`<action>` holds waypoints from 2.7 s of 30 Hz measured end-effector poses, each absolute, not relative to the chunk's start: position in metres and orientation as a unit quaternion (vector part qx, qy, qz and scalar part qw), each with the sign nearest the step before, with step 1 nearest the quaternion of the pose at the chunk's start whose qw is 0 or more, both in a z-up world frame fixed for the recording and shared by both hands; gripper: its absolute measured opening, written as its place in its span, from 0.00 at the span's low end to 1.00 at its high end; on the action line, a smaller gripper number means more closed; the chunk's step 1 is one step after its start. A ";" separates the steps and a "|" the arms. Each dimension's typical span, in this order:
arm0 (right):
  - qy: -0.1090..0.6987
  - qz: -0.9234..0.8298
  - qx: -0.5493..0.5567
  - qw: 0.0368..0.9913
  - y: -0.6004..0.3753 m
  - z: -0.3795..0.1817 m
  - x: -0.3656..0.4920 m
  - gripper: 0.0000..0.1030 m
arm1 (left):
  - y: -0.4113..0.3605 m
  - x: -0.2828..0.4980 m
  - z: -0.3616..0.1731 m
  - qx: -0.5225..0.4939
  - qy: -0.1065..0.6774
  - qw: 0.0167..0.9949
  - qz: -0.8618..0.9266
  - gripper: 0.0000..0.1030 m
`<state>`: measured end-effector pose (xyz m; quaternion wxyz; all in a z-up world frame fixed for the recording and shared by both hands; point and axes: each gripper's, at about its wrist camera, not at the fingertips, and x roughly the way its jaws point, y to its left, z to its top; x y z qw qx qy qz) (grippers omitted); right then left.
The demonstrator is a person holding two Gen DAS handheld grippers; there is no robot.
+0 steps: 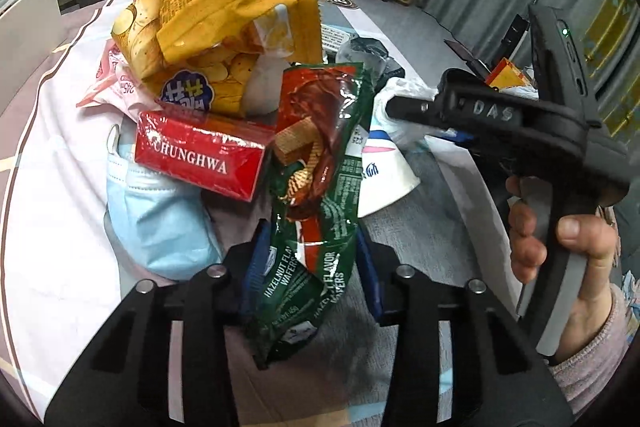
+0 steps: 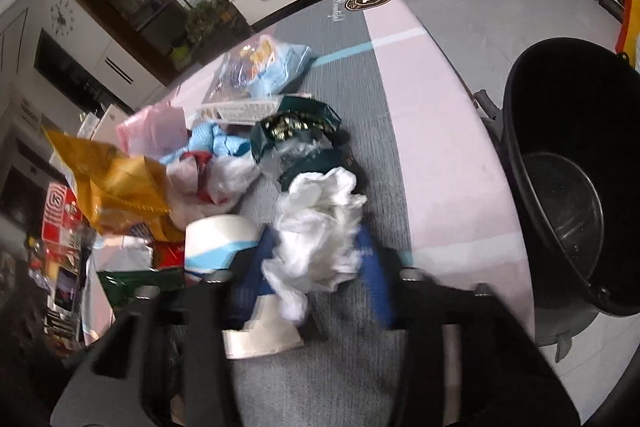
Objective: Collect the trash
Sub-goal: 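Grasp the green wafer bag with left tool while right tool grasps crumpled tissue, then carry both items over the black bin and open both tools to drop them, then grasp the red CHUNGHWA box with left tool while right tool grasps white paper cup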
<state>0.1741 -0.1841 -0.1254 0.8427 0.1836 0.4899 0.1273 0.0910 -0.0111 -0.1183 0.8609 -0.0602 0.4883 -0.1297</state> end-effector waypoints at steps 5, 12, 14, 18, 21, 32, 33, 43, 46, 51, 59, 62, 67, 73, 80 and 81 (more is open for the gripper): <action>0.476 0.138 0.186 0.848 -0.190 -0.118 0.154 0.22 | -0.008 0.073 -0.107 -0.063 0.479 0.862 -0.151 0.33; 0.431 0.136 0.191 0.872 -0.216 -0.083 0.110 0.22 | -0.013 0.056 -0.076 -0.072 0.455 0.868 -0.184 0.33; 0.412 0.110 0.184 0.885 -0.232 -0.073 0.097 0.22 | -0.018 0.063 -0.068 -0.070 0.450 0.869 -0.194 0.33; 0.389 0.058 0.185 0.900 -0.270 -0.064 0.085 0.22 | -0.045 0.080 -0.058 -0.061 0.444 0.868 -0.212 0.33; 0.381 0.026 0.199 0.902 -0.304 -0.065 0.083 0.22 | -0.078 0.099 -0.053 -0.047 0.436 0.869 -0.230 0.34; 0.367 -0.023 0.237 0.899 -0.380 -0.087 0.101 0.25 | -0.218 0.191 -0.068 -0.045 0.458 0.833 -0.305 0.37; 0.371 -0.024 0.236 0.898 -0.384 -0.092 0.106 0.27 | -0.224 0.195 -0.072 -0.048 0.464 0.829 -0.309 0.41; 0.379 -0.040 0.266 0.885 -0.408 -0.114 0.099 0.60 | -0.220 0.208 -0.087 -0.044 0.474 0.833 -0.283 0.76; 0.382 -0.035 0.269 0.884 -0.401 -0.111 0.087 0.63 | -0.207 0.187 -0.083 -0.039 0.466 0.839 -0.280 0.81; 0.395 -0.009 0.269 0.878 -0.378 -0.106 0.067 0.65 | -0.180 0.147 -0.079 -0.023 0.459 0.844 -0.277 0.84; 0.428 0.043 0.252 0.867 -0.328 -0.098 0.049 0.68 | -0.096 0.081 -0.065 -0.022 0.431 0.870 -0.238 0.85; 0.440 0.060 0.238 0.864 -0.304 -0.095 0.048 0.68 | -0.050 0.062 -0.063 -0.036 0.418 0.885 -0.199 0.86; 0.454 0.092 0.218 0.859 -0.265 -0.095 0.048 0.68 | 0.028 0.039 -0.068 -0.088 0.416 0.897 -0.121 0.86; 0.474 0.129 0.177 0.853 -0.216 -0.098 0.057 0.70 | 0.083 0.030 -0.081 -0.114 0.419 0.898 -0.069 0.86; 0.481 0.153 0.144 0.851 -0.171 -0.100 0.082 0.74 | 0.079 0.052 -0.082 -0.114 0.411 0.901 -0.081 0.86; 0.482 0.154 0.138 0.852 -0.167 -0.101 0.086 0.75 | 0.077 0.057 -0.082 -0.110 0.409 0.902 -0.084 0.86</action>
